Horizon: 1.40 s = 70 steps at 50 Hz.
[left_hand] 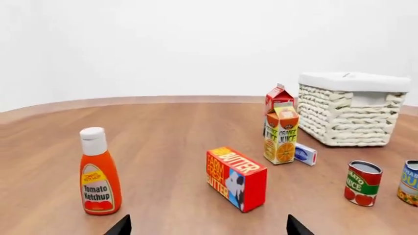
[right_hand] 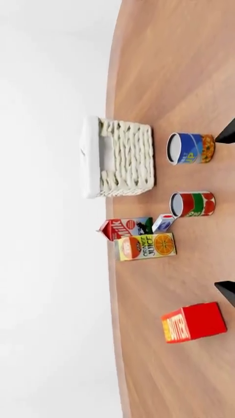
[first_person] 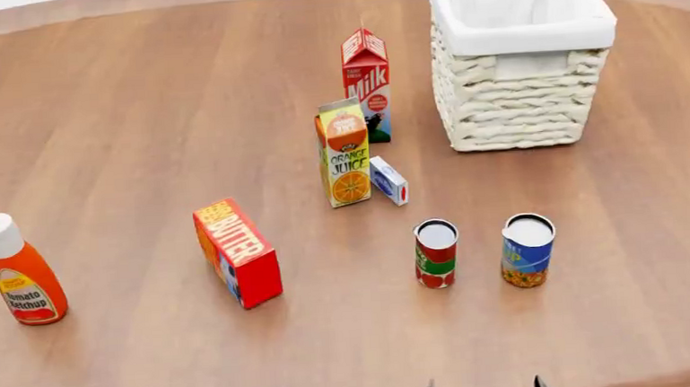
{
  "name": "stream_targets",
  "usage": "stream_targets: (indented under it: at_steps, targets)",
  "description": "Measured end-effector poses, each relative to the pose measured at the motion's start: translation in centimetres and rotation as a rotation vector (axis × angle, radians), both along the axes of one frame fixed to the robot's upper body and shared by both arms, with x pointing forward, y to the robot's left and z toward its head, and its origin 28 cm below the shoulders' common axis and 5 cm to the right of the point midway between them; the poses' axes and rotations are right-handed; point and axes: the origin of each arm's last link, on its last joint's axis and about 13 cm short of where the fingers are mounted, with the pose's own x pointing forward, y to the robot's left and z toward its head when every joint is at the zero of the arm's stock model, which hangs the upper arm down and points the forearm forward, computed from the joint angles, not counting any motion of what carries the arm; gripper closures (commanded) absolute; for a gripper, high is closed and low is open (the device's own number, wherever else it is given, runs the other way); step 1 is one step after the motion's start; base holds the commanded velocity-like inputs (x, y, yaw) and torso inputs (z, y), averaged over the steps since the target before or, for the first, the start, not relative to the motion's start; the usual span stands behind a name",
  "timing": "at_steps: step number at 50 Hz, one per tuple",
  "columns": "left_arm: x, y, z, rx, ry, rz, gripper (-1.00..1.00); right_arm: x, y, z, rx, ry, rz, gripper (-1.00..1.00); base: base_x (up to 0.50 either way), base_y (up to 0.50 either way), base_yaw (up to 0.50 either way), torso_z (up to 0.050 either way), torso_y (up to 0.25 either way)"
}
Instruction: Pick up the alphabet soup, and put it in the basket.
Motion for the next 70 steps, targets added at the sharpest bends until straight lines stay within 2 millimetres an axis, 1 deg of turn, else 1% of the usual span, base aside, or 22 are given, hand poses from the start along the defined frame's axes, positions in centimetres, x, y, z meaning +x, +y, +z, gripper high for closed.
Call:
stream_targets:
  at_steps: [7, 18, 34, 45, 70]
  targets:
    - [-0.7, 0.1, 0.6, 0.007, -0.074, 0.010, -1.00, -0.7, -0.3, 0.7, 0.017, -0.058, -0.013, -1.00, 0.00, 0.00, 0.00, 0.000, 0.000]
    - [-2.1, 0.4, 1.8, 0.007, -0.206, 0.025, -1.00, -2.4, -0.7, 2.1, 0.042, -0.162, -0.033, -1.00, 0.00, 0.00, 0.00, 0.000, 0.000]
    - [-3.6, 0.8, 3.0, -0.026, -0.352, 0.061, -1.00, -3.9, -1.1, 3.3, 0.072, -0.277, -0.057, -1.00, 0.00, 0.00, 0.00, 0.000, 0.000]
    - [-4.0, 1.1, 3.5, -0.056, -0.409, 0.090, -1.00, -4.2, -1.4, 3.5, 0.089, -0.311, -0.076, -1.00, 0.00, 0.00, 0.00, 0.000, 0.000]
    - [-4.6, 2.8, 4.5, -0.146, -0.495, 0.175, -1.00, -4.1, -2.7, 3.9, 0.120, -0.334, -0.149, -1.00, 0.00, 0.00, 0.00, 0.000, 0.000]
